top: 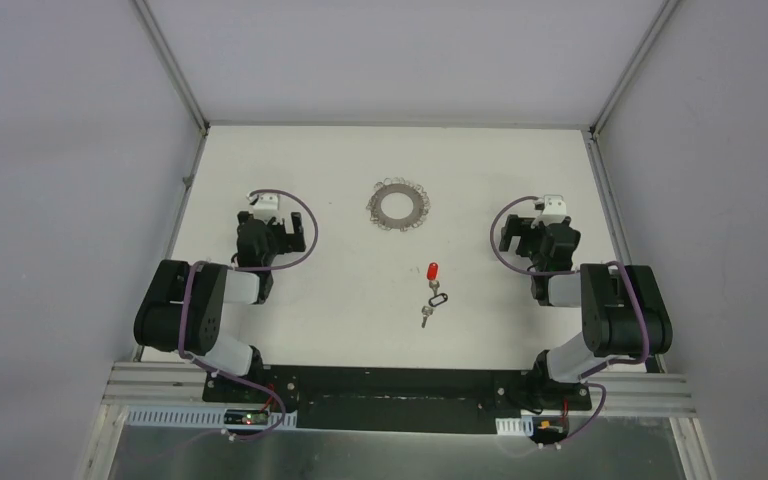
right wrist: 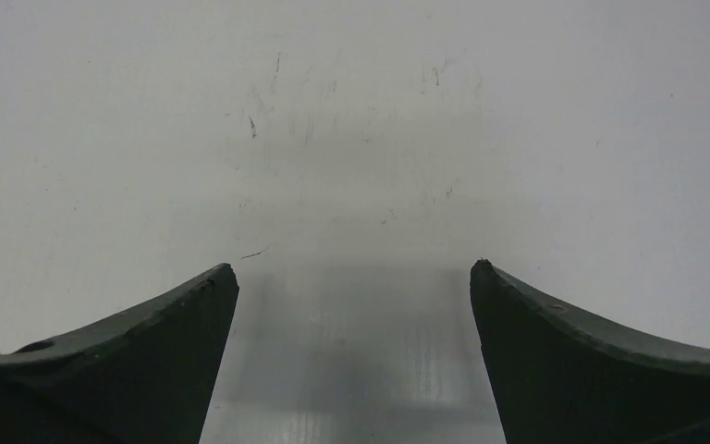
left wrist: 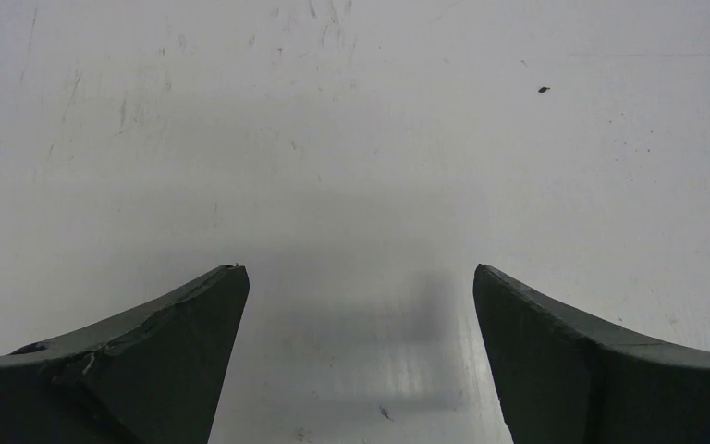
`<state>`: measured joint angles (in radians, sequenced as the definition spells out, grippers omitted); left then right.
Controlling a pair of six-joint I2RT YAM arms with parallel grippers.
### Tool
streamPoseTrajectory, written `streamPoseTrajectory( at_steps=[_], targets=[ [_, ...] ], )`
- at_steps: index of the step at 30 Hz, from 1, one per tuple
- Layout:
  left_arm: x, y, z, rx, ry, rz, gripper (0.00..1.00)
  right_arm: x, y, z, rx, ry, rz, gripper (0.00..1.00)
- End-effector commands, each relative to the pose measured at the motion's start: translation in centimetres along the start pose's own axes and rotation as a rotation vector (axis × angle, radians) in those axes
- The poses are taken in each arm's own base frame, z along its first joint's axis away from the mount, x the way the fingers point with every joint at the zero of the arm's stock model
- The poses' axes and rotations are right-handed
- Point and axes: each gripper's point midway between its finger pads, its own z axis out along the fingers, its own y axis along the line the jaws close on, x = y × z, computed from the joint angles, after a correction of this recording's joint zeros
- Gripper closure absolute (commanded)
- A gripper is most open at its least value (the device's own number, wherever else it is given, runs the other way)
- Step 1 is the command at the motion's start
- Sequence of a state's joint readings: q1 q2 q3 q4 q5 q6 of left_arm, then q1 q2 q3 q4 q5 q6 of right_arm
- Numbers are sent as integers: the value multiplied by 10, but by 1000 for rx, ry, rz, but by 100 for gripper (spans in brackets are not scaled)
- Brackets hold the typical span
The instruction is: Put the keys on the keyring
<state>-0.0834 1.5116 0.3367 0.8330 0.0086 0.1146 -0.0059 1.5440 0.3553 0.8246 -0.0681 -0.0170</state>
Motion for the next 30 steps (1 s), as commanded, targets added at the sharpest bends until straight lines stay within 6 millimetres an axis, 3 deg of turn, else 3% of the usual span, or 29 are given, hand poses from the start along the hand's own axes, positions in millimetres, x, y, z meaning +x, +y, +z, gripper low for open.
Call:
streamPoseTrajectory(
  at_steps=[1,6,9,13,15,16,19,21,23,26,30],
  targets=[
    [-17,10,4,-51,-36,-36,1,-19,1,4,-1,-56,7,0],
    [-17,10,4,-52,-37,-35,1,-19,1,4,-2,-54,8,0],
    [-35,13,-1,-61,-27,-32,1,-21,-1,4,6,-58,9,0],
    [-79,13,-27,-63,62,-127,1,-63,-25,-10,190,-15,106,0],
    [-102,4,-45,-25,79,-200,1,-85,-26,-23,240,25,257,0],
    [-106,-4,-55,13,110,-239,1,-96,-19,-28,213,43,290,0],
    [-114,-38,-82,195,174,-288,3,-97,-8,-45,213,152,420,0],
    [-115,-59,-96,305,202,-344,10,-95,-3,-50,220,196,526,0],
    [-119,-76,-107,393,220,-405,21,-95,18,-52,89,247,539,0],
    [-119,-90,-114,450,271,-508,28,-100,42,-49,-36,277,574,0],
    [-108,-94,-117,432,364,-602,29,-98,73,-34,-130,384,548,0]
  ],
)
